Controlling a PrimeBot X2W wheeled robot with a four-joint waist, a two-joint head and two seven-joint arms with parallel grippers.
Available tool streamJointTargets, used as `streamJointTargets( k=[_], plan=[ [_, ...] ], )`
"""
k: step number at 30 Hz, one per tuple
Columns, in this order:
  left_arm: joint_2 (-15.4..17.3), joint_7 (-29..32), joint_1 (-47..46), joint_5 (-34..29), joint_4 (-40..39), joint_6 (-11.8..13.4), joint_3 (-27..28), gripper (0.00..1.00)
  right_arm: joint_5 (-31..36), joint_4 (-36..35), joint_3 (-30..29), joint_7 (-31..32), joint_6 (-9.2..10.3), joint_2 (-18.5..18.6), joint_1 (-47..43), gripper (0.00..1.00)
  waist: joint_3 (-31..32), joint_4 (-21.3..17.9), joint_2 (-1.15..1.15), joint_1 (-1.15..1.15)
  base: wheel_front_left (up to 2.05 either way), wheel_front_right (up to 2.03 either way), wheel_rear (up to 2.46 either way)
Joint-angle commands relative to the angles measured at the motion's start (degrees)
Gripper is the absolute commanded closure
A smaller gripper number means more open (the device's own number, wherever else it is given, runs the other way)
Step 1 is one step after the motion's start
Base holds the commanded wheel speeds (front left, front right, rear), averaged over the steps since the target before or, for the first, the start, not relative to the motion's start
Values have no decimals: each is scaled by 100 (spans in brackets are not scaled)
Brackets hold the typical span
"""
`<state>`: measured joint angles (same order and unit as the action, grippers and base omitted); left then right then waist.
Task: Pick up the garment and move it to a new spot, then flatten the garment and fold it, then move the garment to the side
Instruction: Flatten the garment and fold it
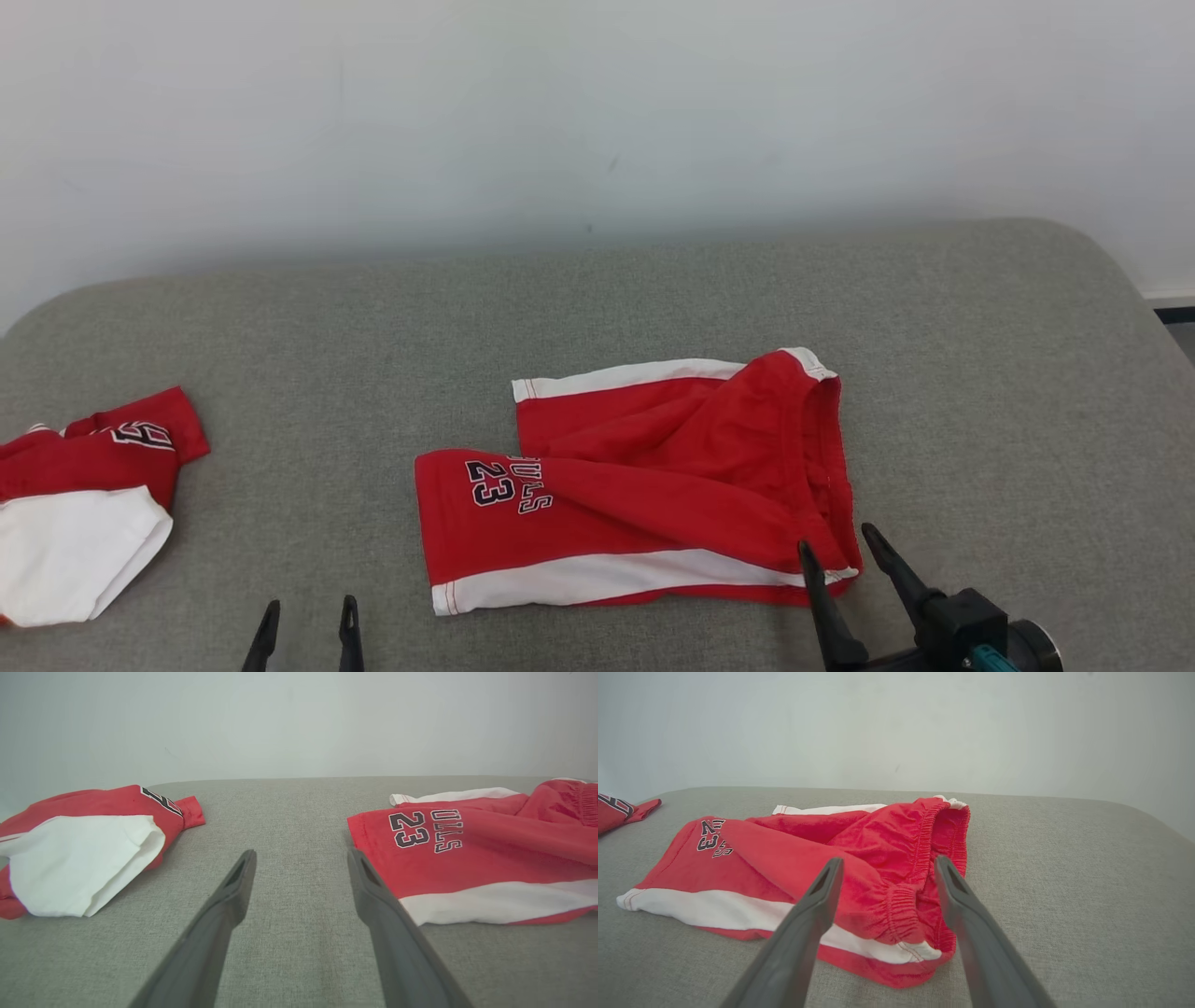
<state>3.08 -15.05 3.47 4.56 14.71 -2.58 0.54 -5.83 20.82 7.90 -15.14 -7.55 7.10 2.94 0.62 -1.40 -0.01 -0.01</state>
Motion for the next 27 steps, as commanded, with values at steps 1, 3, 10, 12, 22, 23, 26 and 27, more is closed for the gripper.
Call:
streamJointTargets(
  k=[1, 3, 10, 12, 22, 23, 26, 27],
  plan=[
    [-19, -20, 81, -21, -25, -17, -6, 0, 37, 21, 5, -1, 13, -38, -83, 0, 48, 6, 1, 1, 0, 0, 0],
    [-20, -20, 169, 32, 13, -15, -52, 0, 28, 106, 1, -1, 13, -51, -136, 0, 76, -1, 1, 1, 0, 0, 0],
    [-22, -20, 159, 210, 70, 8, -313, 0, 53, 283, 2, -1, 13, 38, -102, 0, 7, -42, 1, 1, 0, 0, 0],
    [-23, -20, 101, 281, 119, -8, -405, 0, 57, 303, -21, -1, 13, 72, -59, 0, -56, -43, 1, 1, 0, 0, 0],
    [-21, -20, -215, 815, 587, -213, -846, 0, 88, 413, -87, -1, 13, 210, 130, 0, -520, -133, 1, 1, 0, 0, 0],
    [-21, -20, -261, 858, 607, -235, -870, 0, 92, 405, -70, -1, 13, 226, 148, 0, -578, -153, 1, 1, 0, 0, 0],
    [-21, -20, -339, 948, 657, -259, -927, 0, 102, 406, -53, -1, 13, 265, 196, 0, -681, -193, 1, 1, 0, 0, 0],
    [-21, -20, -391, 971, 689, -272, -957, 0, 93, 403, -60, -1, 13, 281, 232, 0, -718, -209, 1, 1, 0, 0, 0]
  ],
)
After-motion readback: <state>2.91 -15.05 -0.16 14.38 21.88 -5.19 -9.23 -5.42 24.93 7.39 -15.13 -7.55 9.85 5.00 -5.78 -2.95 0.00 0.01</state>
